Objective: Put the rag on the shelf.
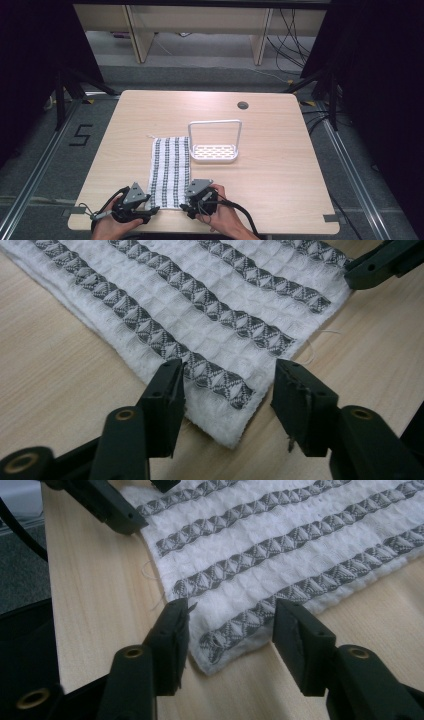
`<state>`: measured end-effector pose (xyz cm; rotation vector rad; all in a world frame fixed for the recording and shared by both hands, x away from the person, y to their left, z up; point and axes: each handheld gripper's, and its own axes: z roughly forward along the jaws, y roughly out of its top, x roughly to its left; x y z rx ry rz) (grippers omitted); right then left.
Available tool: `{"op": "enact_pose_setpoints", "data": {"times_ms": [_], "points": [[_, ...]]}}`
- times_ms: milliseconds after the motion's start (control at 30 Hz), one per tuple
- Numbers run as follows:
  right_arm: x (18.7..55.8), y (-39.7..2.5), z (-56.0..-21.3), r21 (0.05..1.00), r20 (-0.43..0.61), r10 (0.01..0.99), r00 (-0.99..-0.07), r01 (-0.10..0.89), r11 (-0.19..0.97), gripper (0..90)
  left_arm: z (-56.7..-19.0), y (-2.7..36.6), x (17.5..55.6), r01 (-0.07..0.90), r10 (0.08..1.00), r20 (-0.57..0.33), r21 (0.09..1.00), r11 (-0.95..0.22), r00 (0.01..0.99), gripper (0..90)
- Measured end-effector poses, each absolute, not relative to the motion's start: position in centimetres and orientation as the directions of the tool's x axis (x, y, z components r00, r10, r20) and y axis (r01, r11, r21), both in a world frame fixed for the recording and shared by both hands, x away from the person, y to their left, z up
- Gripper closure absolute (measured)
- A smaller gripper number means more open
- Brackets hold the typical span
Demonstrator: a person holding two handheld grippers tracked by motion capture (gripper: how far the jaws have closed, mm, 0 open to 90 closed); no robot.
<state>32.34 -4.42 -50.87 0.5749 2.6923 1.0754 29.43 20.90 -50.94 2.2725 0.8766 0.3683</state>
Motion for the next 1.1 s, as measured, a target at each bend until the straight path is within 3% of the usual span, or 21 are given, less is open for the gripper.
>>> {"op": "enact_pose_setpoints", "data": {"times_ms": [167,267,467,800,867,933,1100], "points": [[32.8,-4.4,-51.1,0.665,0.011,0.449,-0.893,0.342,0.664,65.9,-51.0,20.8,29.7,0.480,0.667,0.026,0.673,-0.563,0.745,57.7],[33.1,-4.5,-51.1,0.673,0.028,0.440,-0.898,0.342,0.656,74.3,-51.0,20.9,29.9,0.478,0.667,0.023,0.680,-0.556,0.744,69.4],[33.5,-4.4,-51.3,0.692,0.063,0.448,-0.892,0.363,0.624,84.4,-50.9,20.6,30.0,0.441,0.645,0.077,0.668,-0.599,0.760,85.3],[33.6,-4.4,-50.4,0.709,0.042,0.431,-0.901,0.331,0.623,85.2,-50.1,21.1,30.0,0.414,0.627,0.097,0.672,-0.614,0.773,86.4],[33.6,-4.5,-50.2,0.724,0.044,0.438,-0.898,0.331,0.606,85.3,-49.8,20.9,29.7,0.432,0.652,0.069,0.696,-0.574,0.755,86.4],[33.6,-4.7,-49.6,0.723,0.045,0.436,-0.899,0.331,0.607,85.3,-49.1,21.0,29.7,0.399,0.631,0.105,0.692,-0.601,0.768,86.4],[34.1,-5.0,-47.3,0.766,0.049,0.432,-0.901,0.311,0.563,85.6,-47.2,21.1,30.0,0.385,0.645,0.093,0.735,-0.559,0.759,86.6]]}}
